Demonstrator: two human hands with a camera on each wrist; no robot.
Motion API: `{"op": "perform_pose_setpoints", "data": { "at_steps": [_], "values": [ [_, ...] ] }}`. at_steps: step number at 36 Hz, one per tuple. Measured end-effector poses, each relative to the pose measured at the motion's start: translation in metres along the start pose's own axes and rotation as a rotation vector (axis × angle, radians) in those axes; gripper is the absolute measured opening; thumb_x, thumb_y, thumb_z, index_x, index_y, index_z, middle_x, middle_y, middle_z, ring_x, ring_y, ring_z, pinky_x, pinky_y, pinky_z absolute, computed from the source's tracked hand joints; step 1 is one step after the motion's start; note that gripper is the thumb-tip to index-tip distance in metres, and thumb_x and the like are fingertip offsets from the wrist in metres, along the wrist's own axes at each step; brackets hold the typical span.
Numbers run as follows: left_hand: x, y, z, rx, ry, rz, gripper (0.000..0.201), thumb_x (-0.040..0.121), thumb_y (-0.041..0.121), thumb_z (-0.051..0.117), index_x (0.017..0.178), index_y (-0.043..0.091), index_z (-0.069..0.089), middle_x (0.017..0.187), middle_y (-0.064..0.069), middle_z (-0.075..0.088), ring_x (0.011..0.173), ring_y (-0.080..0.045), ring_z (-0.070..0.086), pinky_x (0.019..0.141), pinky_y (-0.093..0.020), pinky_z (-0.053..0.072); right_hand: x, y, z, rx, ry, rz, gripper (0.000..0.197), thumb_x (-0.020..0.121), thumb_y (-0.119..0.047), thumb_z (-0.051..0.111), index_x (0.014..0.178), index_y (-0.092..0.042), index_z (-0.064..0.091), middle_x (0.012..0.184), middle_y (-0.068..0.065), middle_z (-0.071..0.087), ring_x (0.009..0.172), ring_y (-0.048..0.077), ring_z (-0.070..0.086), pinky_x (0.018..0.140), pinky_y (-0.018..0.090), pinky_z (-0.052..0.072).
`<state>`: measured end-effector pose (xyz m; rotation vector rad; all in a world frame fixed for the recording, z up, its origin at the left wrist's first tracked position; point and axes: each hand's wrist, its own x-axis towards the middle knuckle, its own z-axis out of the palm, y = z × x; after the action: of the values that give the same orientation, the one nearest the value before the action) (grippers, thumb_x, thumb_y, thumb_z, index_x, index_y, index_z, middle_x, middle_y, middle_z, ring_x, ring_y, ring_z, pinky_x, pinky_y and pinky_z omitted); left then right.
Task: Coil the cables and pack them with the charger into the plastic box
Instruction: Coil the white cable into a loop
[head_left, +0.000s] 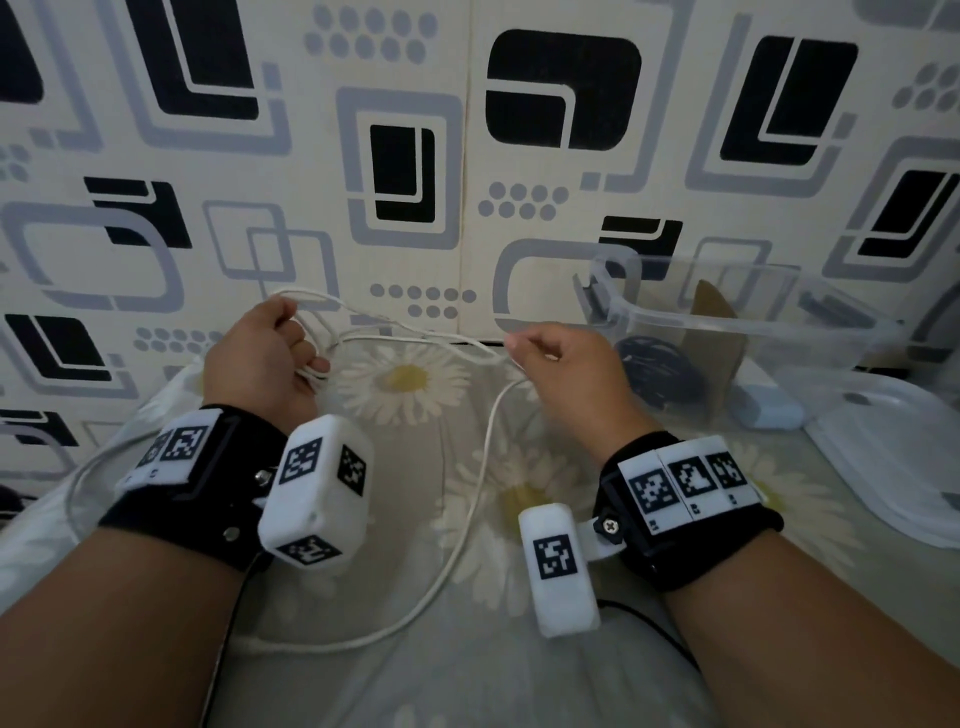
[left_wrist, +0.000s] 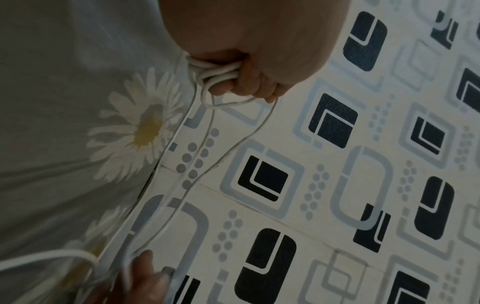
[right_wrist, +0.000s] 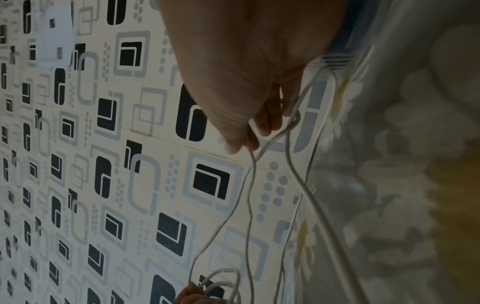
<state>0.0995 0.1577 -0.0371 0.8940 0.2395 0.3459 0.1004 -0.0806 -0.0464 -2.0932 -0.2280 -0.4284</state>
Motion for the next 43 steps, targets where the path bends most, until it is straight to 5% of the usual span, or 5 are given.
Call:
{"op": "perform_pose_setpoints", "data": {
  "at_steps": [4,16,22,34,43],
  "values": [
    [-0.003,-0.001,0.002,0.000,-0.021,-0.010,0.031,0.100,0.016,0.042,0.070,0.020,0.042,0.040,0.008,0.022,0.036,-0.010,0.019,0.038,-0.019,0.027,0.002,0.005,-0.001,-0.130,-0.039,-0.040,0.036,0.088,-0.033,0.068,0.068,-0.003,0.066,0.062,0.011,0.057,0.057,0.013,0.048,0.064,0.026,0.044],
    [-0.006,-0.009,0.008,0.132,-0.279,-0.091,0.031,0.102,0.027,0.041,0.074,0.018,0.050,0.046,0.010,0.023,0.037,-0.006,0.020,0.041,-0.018,0.030,-0.004,-0.006,-0.002,-0.157,-0.299,-0.174,0.056,0.091,0.008,0.043,0.139,-0.020,0.048,0.132,-0.004,0.052,0.122,0.006,0.048,0.103,0.016,0.033],
    [-0.012,-0.013,0.010,0.249,-0.407,-0.143,0.033,0.104,0.030,0.036,0.077,0.017,0.050,0.047,0.010,0.024,0.036,-0.005,0.021,0.040,-0.018,0.032,-0.011,-0.014,0.001,0.122,-0.368,-0.116,0.027,0.095,-0.023,0.056,0.122,-0.022,0.060,0.088,-0.004,0.070,0.081,0.009,0.068,0.084,0.023,0.051],
    [-0.019,-0.010,0.014,0.365,-0.520,-0.191,0.034,0.100,0.026,0.034,0.066,0.019,0.037,0.046,0.008,0.021,0.033,-0.007,0.018,0.037,-0.019,0.026,-0.002,-0.005,0.003,-0.111,-0.174,-0.196,0.020,0.098,-0.032,0.049,0.088,-0.015,0.055,0.073,-0.005,0.059,0.071,0.015,0.059,0.068,0.032,0.050],
    [-0.015,0.001,0.010,-0.003,-0.962,-0.702,0.031,0.095,0.022,0.028,0.069,0.015,0.043,0.053,0.002,0.029,0.044,-0.014,0.023,0.050,-0.029,0.031,0.006,0.003,0.000,-0.238,0.013,-0.087,0.022,0.100,-0.033,0.044,0.087,-0.016,0.048,0.069,-0.006,0.050,0.062,0.011,0.047,0.052,0.027,0.032]
  ]
}}
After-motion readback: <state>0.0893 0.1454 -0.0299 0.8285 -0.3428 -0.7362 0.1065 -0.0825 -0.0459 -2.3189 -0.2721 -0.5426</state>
